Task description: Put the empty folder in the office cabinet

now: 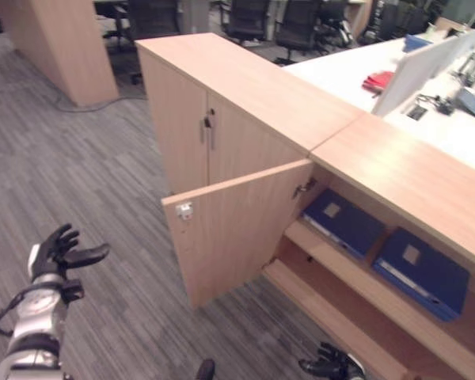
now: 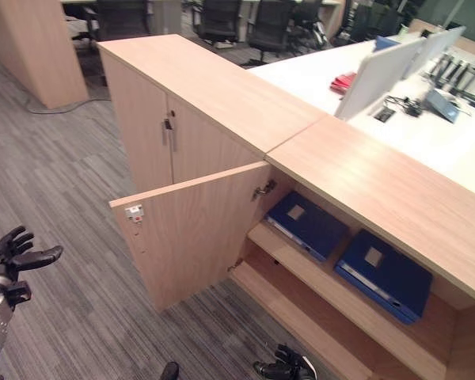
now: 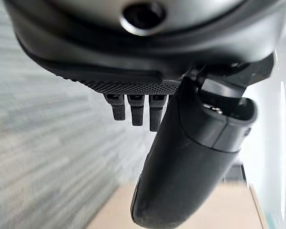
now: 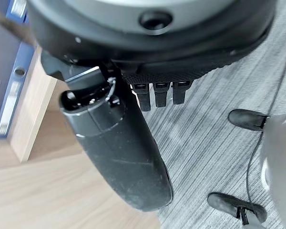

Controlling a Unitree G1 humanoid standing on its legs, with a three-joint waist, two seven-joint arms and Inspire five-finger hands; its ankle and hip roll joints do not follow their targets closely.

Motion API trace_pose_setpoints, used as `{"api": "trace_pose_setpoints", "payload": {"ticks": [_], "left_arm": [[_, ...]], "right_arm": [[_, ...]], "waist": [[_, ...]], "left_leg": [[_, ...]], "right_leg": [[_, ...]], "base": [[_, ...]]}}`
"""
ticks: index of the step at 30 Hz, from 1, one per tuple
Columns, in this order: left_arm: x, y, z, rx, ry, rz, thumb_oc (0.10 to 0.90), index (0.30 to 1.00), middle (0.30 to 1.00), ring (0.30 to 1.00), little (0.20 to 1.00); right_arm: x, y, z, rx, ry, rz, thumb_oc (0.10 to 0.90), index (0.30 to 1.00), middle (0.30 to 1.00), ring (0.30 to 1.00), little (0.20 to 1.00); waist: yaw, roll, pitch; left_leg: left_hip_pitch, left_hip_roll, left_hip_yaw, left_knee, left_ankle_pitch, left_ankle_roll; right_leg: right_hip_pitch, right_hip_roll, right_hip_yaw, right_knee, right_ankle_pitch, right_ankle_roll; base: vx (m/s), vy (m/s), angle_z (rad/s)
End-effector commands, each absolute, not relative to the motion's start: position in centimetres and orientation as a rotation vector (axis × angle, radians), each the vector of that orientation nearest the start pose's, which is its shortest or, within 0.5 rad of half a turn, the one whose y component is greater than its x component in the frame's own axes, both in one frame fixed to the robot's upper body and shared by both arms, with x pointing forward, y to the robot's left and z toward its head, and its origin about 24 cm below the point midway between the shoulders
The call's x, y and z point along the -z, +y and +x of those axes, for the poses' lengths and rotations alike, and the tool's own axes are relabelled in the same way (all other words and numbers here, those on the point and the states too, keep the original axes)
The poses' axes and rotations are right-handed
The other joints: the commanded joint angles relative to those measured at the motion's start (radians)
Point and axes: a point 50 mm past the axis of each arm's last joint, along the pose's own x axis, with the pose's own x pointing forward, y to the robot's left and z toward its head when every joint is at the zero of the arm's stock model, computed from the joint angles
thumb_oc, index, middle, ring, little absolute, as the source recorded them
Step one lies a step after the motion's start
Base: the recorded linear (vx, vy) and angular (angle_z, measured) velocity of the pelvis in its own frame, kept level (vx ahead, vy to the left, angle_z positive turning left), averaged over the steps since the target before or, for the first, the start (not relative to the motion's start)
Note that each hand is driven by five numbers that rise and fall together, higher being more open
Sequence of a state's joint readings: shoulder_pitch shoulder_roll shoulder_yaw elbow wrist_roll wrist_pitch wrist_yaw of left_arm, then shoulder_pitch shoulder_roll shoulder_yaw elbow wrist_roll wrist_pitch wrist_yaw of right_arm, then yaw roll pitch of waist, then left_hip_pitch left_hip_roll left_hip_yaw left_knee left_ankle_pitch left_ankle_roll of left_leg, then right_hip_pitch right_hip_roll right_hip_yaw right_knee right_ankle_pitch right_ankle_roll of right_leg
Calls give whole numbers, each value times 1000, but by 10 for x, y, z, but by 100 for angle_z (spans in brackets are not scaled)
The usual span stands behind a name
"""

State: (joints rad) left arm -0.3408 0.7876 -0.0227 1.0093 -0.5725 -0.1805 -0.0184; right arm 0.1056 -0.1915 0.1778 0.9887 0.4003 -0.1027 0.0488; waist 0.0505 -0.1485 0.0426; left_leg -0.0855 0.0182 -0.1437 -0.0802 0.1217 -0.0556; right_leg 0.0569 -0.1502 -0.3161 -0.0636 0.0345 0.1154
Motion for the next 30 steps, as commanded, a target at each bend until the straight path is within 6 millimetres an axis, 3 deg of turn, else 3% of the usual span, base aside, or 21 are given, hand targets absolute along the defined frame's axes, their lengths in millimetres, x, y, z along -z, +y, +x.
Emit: {"api": "trace_pose_setpoints", "payload": {"ticks": [1,9,11,12,18,23,24,25,26,30], "left_arm": [[-113,380,306,-437,-2,203,800,900,900,900,900],[-103,330,335,-283,-4,187,800,900,900,900,900],[-96,305,345,-201,0,178,800,900,900,900,900],[-96,304,345,-201,1,178,800,900,900,900,900],[-82,257,354,-48,6,156,800,900,900,900,900],[-67,220,348,69,2,92,800,900,900,900,900],[-59,205,340,127,-4,43,800,900,900,900,900],[-59,205,340,127,-3,43,800,900,900,900,900],[-53,188,331,188,-14,-9,800,900,900,900,900],[-47,165,309,296,-33,-82,800,900,900,900,900]], "right_arm": [[134,-229,137,162,861,31,800,900,900,900,900],[131,-229,145,158,847,9,800,900,900,900,900],[131,-230,147,159,844,-2,800,900,900,900,900],[131,-230,147,159,844,-2,800,900,900,900,900],[130,-229,150,158,845,-12,800,900,900,900,900],[131,-228,150,169,847,-3,800,900,900,900,900],[132,-228,147,181,854,6,800,900,900,900,900],[132,-228,147,181,854,6,800,900,900,900,900],[133,-228,145,193,861,14,800,900,900,900,900],[134,-229,144,218,862,33,800,900,900,900,900]], "waist": [[-13,59,42],[-52,64,53],[-66,66,56],[-65,66,56],[-80,74,58],[-79,83,64],[-73,88,67],[-74,88,66],[-67,93,69],[-52,105,74]], "left_leg": [[102,3,52,-2,-132,2],[119,1,97,-5,-143,9],[124,0,109,-6,-147,11],[125,0,109,-6,-147,11],[131,-1,123,-7,-151,14],[135,-1,124,-7,-151,14],[136,-2,120,-7,-152,13],[136,-2,120,-7,-152,13],[136,-2,116,-7,-151,13],[136,-5,107,-7,-148,12]], "right_leg": [[-35,-37,44,87,-18,77],[-53,-35,99,77,-7,80],[-58,-34,112,73,-3,81],[-57,-34,112,73,-3,82],[-56,-33,125,63,1,81],[-48,-35,121,54,2,79],[-43,-36,116,51,2,77],[-43,-36,116,51,2,77],[-37,-38,109,48,1,75],[-28,-39,96,44,0,72]], "base": [[-16,41,-32],[-15,41,-26],[-10,21,-12],[-3,17,-7],[-5,5,-7],[-12,-9,-10],[0,0,0],[-4,-28,3],[-1,-14,6],[2,-11,2]]}}
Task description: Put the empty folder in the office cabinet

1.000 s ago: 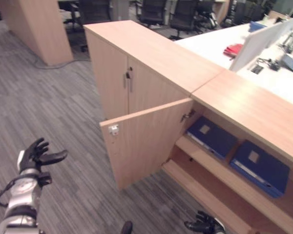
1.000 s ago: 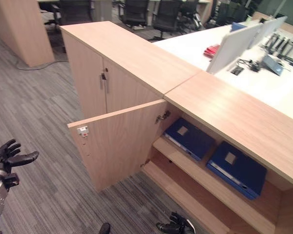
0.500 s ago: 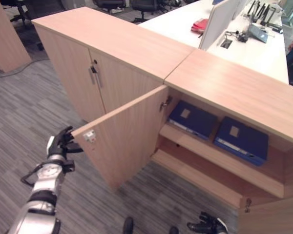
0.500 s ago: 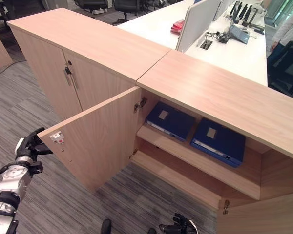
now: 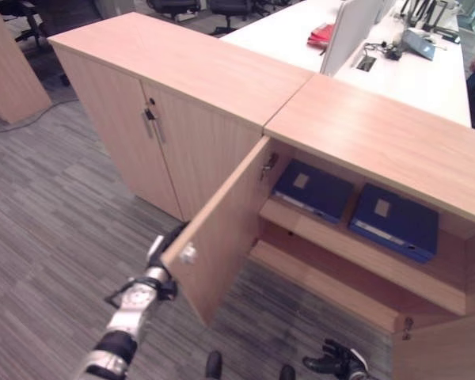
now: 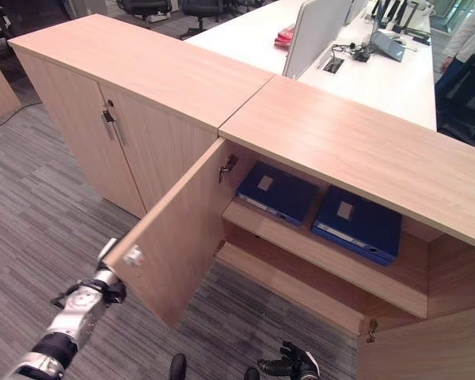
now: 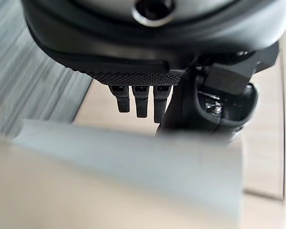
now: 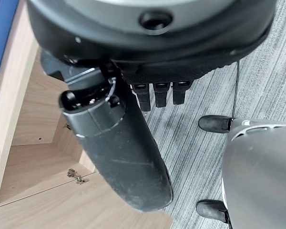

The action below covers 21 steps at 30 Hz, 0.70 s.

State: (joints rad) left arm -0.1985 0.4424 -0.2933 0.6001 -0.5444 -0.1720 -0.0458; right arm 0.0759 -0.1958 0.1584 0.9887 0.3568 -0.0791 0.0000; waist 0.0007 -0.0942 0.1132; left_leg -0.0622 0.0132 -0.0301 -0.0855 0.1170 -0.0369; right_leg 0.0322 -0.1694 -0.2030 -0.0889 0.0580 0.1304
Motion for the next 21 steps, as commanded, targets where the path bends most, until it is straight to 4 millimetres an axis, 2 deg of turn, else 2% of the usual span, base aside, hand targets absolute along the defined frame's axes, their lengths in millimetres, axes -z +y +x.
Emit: {"api": "trace_pose_setpoints", "payload": {"ticks": [1,2,3,4,10,11,13,17,21], "left_arm": [[-45,161,299,331,-35,-111,800,900,900,900,900],[-43,156,292,366,-29,-128,800,900,900,900,900],[-40,147,276,442,-21,-170,800,900,900,900,900],[-40,148,275,442,-19,-170,800,900,900,900,900],[-33,136,235,593,40,-275,800,900,900,900,900],[-33,137,235,593,41,-276,800,900,900,900,900],[-31,134,224,638,64,-294,800,900,900,900,900],[-26,128,222,641,82,-345,800,900,900,900,900],[-22,113,230,624,89,-393,800,900,900,900,900]], "right_arm": [[134,-228,144,219,861,36,800,900,900,900,900],[133,-228,145,223,858,38,800,900,900,900,900],[134,-228,145,226,860,43,800,900,900,900,900],[134,-227,145,226,861,43,800,900,900,900,900],[133,-231,147,234,857,33,800,900,900,900,900],[133,-231,147,233,858,33,800,900,900,900,900],[131,-237,148,246,847,29,800,900,900,900,900],[131,-239,146,253,852,33,800,900,900,900,900],[130,-238,147,248,846,32,800,900,900,900,900]], "waist": [[2,55,4],[6,59,5],[14,68,5],[14,68,4],[27,104,7],[27,104,7],[20,127,8],[8,143,8],[-26,161,11]], "left_leg": [[113,0,-7,-2,-143,-7],[113,0,-8,-2,-143,-8],[115,-1,-9,-2,-144,-8],[116,0,-9,-2,-144,-8],[120,6,1,-1,-141,-14],[120,6,1,-1,-141,-14],[120,12,12,-2,-138,-21],[123,18,25,-1,-137,-27],[129,35,50,0,-131,-38]], "right_leg": [[0,-20,-19,67,-22,55],[2,-21,-21,65,-22,54],[8,-21,-24,59,-20,52],[9,-21,-24,59,-20,52],[19,-17,-20,44,-20,46],[19,-16,-19,43,-20,46],[21,-12,-12,34,-20,41],[24,-5,-3,26,-23,37],[24,8,21,21,-31,28]], "base": [[4,-21,-5],[11,-33,-3],[0,0,0],[0,0,0],[-3,-27,-2],[-12,-43,-6],[-22,-57,-5],[-12,-41,-14],[-15,-75,-15]]}}
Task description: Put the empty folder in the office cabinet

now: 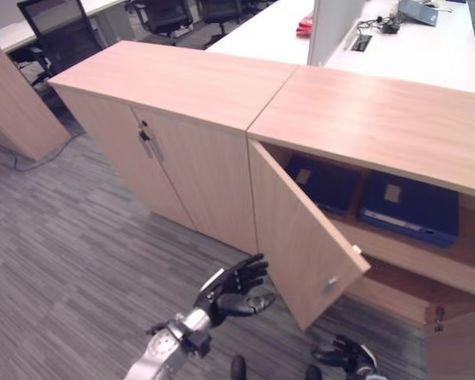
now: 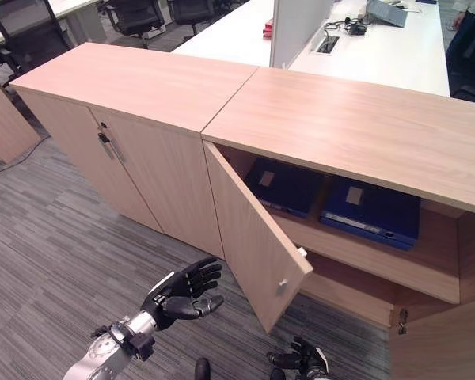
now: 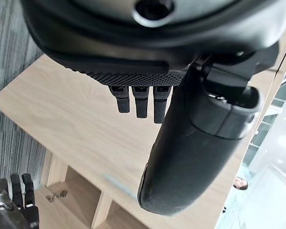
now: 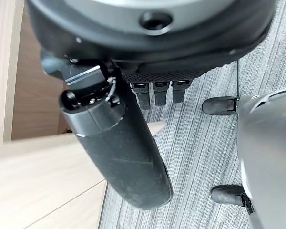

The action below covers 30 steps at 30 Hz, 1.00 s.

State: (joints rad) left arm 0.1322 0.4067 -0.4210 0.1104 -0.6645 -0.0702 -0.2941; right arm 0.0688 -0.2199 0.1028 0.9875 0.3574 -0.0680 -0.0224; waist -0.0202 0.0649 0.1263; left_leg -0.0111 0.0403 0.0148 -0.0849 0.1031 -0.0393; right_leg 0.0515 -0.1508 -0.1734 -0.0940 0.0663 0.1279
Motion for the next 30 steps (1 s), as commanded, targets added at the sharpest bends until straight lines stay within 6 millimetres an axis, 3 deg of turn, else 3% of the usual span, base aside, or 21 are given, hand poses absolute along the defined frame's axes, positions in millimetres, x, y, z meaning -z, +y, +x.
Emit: {"api": "trace_pose_setpoints", "payload": {"ticks": [1,4,5,8,11,13,14,15,16,17,18,19,21,22,23,30], "left_arm": [[-19,110,235,596,95,-401,800,900,900,900,900],[-6,100,249,516,134,-381,800,900,900,900,900],[-3,98,262,463,142,-318,800,900,900,900,900],[0,103,276,369,157,-307,800,900,900,900,900],[3,125,297,214,173,-274,800,900,900,900,900],[-6,146,318,101,162,-251,800,900,900,900,900],[-7,155,323,60,167,-240,800,900,900,900,900],[-9,165,328,14,167,-231,800,900,900,900,900],[-17,182,337,-61,156,-243,800,900,900,900,900],[-17,183,338,-60,155,-243,800,900,900,900,900],[-19,196,340,-120,156,-252,800,900,900,900,900],[-23,209,342,-157,150,-240,800,900,900,900,900],[-31,233,345,-223,132,-236,800,900,900,900,900],[-48,254,350,-270,86,-209,800,900,900,900,900],[-48,255,350,-270,85,-208,800,900,900,900,900],[-81,307,348,-411,18,-129,800,900,900,900,900]], "right_arm": [[129,-237,148,242,837,34,800,900,900,900,900],[130,-236,143,239,846,30,800,900,900,900,900],[130,-237,141,239,848,24,800,900,900,900,900],[130,-239,138,243,849,25,800,900,900,900,900],[126,-243,140,231,831,10,800,900,900,900,900],[121,-249,142,234,800,5,800,900,900,900,900],[121,-250,142,238,802,4,800,900,900,900,900],[119,-252,146,246,795,2,800,900,900,900,900],[117,-258,148,267,790,4,800,900,900,900,900],[117,-258,149,266,789,5,800,900,900,900,900],[119,-262,147,287,803,9,800,900,900,900,900],[118,-268,148,306,804,-1,800,900,900,900,900],[120,-272,145,328,824,7,800,900,900,900,900],[123,-272,138,313,849,8,800,900,900,900,900],[123,-272,138,312,849,8,800,900,900,900,900],[130,-269,123,303,891,29,800,900,900,900,900]], "waist": [[-17,4,-2],[-55,5,-2],[-87,4,-5],[-116,0,-8],[-151,-16,-6],[-172,-44,7],[-173,-55,5],[-167,-68,9],[-148,-90,4],[-148,-91,1],[-129,-102,-3],[-102,-108,1],[-93,-94,-6],[-106,-87,-23],[-105,-88,-22],[-132,-76,-75]], "left_leg": [[80,14,15,0,-115,-40],[90,32,38,4,-112,-51],[102,48,57,8,-110,-61],[112,68,78,21,-105,-75],[95,112,126,126,-111,-103],[25,169,133,276,-28,-139],[16,175,134,309,-17,-131],[1,166,128,342,-14,-119],[-41,114,108,330,-68,-89],[-44,113,109,327,-64,-89],[-65,69,82,286,-100,-70],[-107,24,34,249,-89,-62],[-90,13,-9,146,-80,-60],[-33,4,-13,87,-79,-48],[-30,4,-11,83,-78,-48],[60,-10,58,-2,-88,-27]], "right_leg": [[4,-6,-1,26,-43,27],[6,10,19,28,-55,16],[5,22,36,31,-62,9],[7,37,60,36,-71,0],[10,66,105,38,-86,-12],[20,87,139,29,-84,-28],[21,88,153,29,-86,-32],[19,89,174,30,-87,-34],[19,87,227,33,-93,-25],[14,87,228,33,-91,-25],[18,90,261,36,-94,-20],[31,101,287,34,-98,-16],[32,126,316,37,-108,-10],[31,131,342,48,-109,-4],[32,131,343,49,-110,-4],[14,109,366,64,-110,22]], "base": [[-15,-130,-44],[1,-102,-38],[16,-103,-30],[21,-108,-35],[4,-146,-51],[-23,-158,-64],[9,-92,-72],[139,-57,-73],[128,-38,-83],[239,-11,-95],[238,15,-102],[290,10,-85],[224,53,-90],[197,96,-94],[217,120,-75],[114,107,-66]]}}
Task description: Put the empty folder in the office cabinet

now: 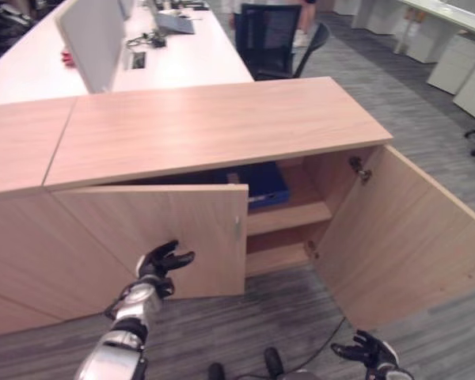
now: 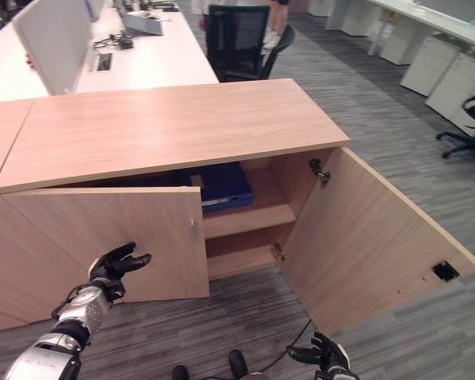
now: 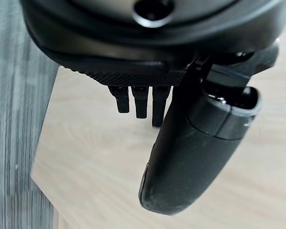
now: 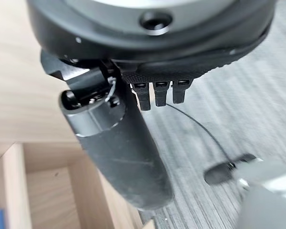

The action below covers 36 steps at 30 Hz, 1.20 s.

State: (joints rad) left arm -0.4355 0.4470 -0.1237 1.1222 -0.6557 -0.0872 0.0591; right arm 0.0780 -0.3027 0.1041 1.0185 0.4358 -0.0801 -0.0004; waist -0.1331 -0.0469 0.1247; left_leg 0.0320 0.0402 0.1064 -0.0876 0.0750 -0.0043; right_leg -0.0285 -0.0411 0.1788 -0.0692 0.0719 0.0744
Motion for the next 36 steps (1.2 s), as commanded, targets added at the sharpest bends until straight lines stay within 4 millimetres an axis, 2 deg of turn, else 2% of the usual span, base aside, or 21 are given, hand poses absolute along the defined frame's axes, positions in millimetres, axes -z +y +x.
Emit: {"api": "trace_pose_setpoints", "payload": {"ticks": [1,5,8,10,11,12,13,14,16,18,19,20,21,24,26,27,30,32,34,35,36], "left_arm": [[-86,311,348,-424,-2,-133,800,900,900,900,900],[-91,314,347,-430,-32,-152,800,900,900,900,900],[-94,301,350,-390,-76,-167,800,900,900,900,900],[-88,281,348,-323,-115,-219,800,900,900,900,900],[-80,265,343,-267,-125,-234,800,900,900,900,900],[-66,240,333,-182,-119,-289,800,900,900,900,900],[-65,239,333,-182,-117,-289,800,900,900,900,900],[-56,227,326,-133,-102,-291,800,900,900,900,900],[-43,215,312,-77,-74,-312,800,900,900,900,900],[-21,204,292,-25,5,-314,800,900,900,900,900],[-12,197,283,11,36,-304,800,900,900,900,900],[-6,192,277,39,62,-299,800,900,900,900,900],[1,189,272,47,92,-301,800,900,900,900,900],[26,192,254,24,193,-297,800,900,900,900,900],[37,195,242,16,245,-286,800,900,900,900,900],[42,197,238,14,266,-279,800,900,900,900,900],[52,202,224,-2,311,-269,800,900,900,900,900],[56,208,216,-29,330,-272,800,900,900,900,900],[57,210,214,-41,331,-283,800,900,900,900,900],[58,213,210,-66,332,-306,800,900,900,900,900],[60,213,208,-75,335,-320,800,900,900,900,900]], "right_arm": [[132,-269,120,301,904,29,800,900,900,900,900],[138,-264,109,291,951,30,800,900,900,900,900],[141,-259,109,287,968,28,800,900,900,900,900],[143,-257,109,293,978,33,800,900,900,900,900],[144,-254,107,300,988,42,800,900,900,900,900],[145,-251,110,315,987,62,800,900,900,900,900],[145,-252,109,315,988,61,800,900,900,900,900],[145,-251,114,319,985,58,800,900,900,900,900],[145,-249,118,340,984,70,800,900,900,900,900],[146,-246,116,339,995,71,800,900,900,900,900],[146,-245,117,335,995,70,800,900,900,900,900],[147,-245,116,336,998,66,800,900,900,900,900],[147,-245,116,342,1001,67,800,900,900,900,900],[148,-248,112,359,1021,67,800,900,900,900,900],[148,-248,113,363,1025,64,800,900,900,900,900],[149,-247,112,363,1028,68,800,900,900,900,900],[150,-248,108,347,1052,50,800,900,900,900,900],[150,-250,110,342,1048,32,800,900,900,900,900],[149,-249,113,332,1040,26,800,900,900,900,900],[145,-252,123,325,1010,13,800,900,900,900,900],[143,-253,127,325,998,8,800,900,900,900,900]], "waist": [[-21,37,-76],[-19,39,-84],[-8,35,-78],[9,34,-71],[19,32,-66],[37,35,-52],[37,35,-53],[62,38,-40],[95,43,-28],[116,45,-22],[119,42,-20],[119,40,-16],[114,38,-13],[115,51,-5],[128,53,-1],[134,47,-5],[142,42,-28],[142,57,-34],[138,60,-39],[131,73,-42],[128,84,-37]], "left_leg": [[20,-11,-29,0,-63,-59],[31,-21,-16,0,-77,-50],[33,-24,-9,0,-84,-41],[32,-24,-4,0,-87,-36],[34,-23,-3,0,-89,-32],[35,-18,-2,0,-90,-26],[35,-19,-2,0,-90,-26],[35,-11,9,0,-91,-28],[29,3,46,0,-97,-33],[37,16,83,0,-107,-37],[39,19,89,0,-107,-39],[42,21,87,0,-106,-42],[43,21,76,0,-106,-46],[61,42,69,0,-116,-65],[74,55,89,2,-119,-75],[73,57,98,7,-120,-78],[74,83,117,16,-105,-99],[92,127,131,21,-93,-126],[89,142,138,26,-79,-133],[100,184,159,43,-58,-154],[106,206,169,69,-44,-163]], "right_leg": [[91,-5,15,42,-115,79],[85,-16,11,46,-110,91],[70,-21,-9,74,-110,100],[56,-25,-38,109,-113,104],[48,-25,-55,138,-117,107],[21,-24,-100,200,-121,114],[19,-24,-99,204,-124,114],[-9,-45,-180,244,-117,125],[-27,-141,-389,290,-81,148],[-21,-234,-586,291,-47,134],[-21,-248,-619,262,-31,128],[-31,-253,-624,234,-19,127],[-44,-257,-599,205,-4,132],[-75,-320,-529,168,67,163],[-59,-362,-548,168,88,167],[-33,-362,-545,149,88,171],[-2,-338,-528,91,82,177],[20,-287,-521,44,65,173],[21,-266,-514,32,60,165],[25,-220,-504,16,39,147],[33,-195,-498,13,22,135]], "base": [[37,95,-8],[23,91,-10],[-39,31,-3],[-57,14,-1],[-65,31,2],[-45,25,2],[-72,8,1],[-70,-16,-4],[-80,-66,-26],[-45,-130,-71],[-6,-164,-70],[29,-181,-38],[58,-226,-28],[45,-246,-16],[-18,-256,-2],[-16,-269,-12],[46,-295,-41],[64,-339,-31],[44,-268,-53],[73,-326,-51],[89,-394,-33]]}}
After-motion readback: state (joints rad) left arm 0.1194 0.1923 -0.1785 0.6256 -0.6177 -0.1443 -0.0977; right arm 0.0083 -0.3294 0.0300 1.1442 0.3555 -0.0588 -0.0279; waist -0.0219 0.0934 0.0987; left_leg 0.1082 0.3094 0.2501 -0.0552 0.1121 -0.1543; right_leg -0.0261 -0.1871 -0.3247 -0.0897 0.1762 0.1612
